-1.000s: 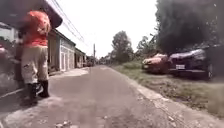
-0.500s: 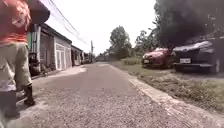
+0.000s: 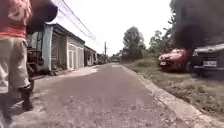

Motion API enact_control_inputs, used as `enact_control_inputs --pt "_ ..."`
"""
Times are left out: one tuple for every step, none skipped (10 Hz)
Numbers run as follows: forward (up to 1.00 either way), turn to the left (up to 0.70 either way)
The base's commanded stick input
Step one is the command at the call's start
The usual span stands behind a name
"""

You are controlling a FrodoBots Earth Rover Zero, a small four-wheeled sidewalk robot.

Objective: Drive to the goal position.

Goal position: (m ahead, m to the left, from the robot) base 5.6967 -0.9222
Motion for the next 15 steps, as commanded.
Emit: enact_control_inputs --pt "0.7 0.0" --pt "0.7 0.0" --pt "0.7 0.0" --pt "0.7 0.0" --pt "0.7 0.0" --pt "0.7 0.0" --pt "0.7 0.0" --pt "0.7 0.0" --pt "0.7 0.0" --pt "0.7 0.0" --pt "0.7 0.0" --pt "0.7 0.0" --pt "0.7 0.0" --pt "0.7 0.0" --pt "0.7 0.0"
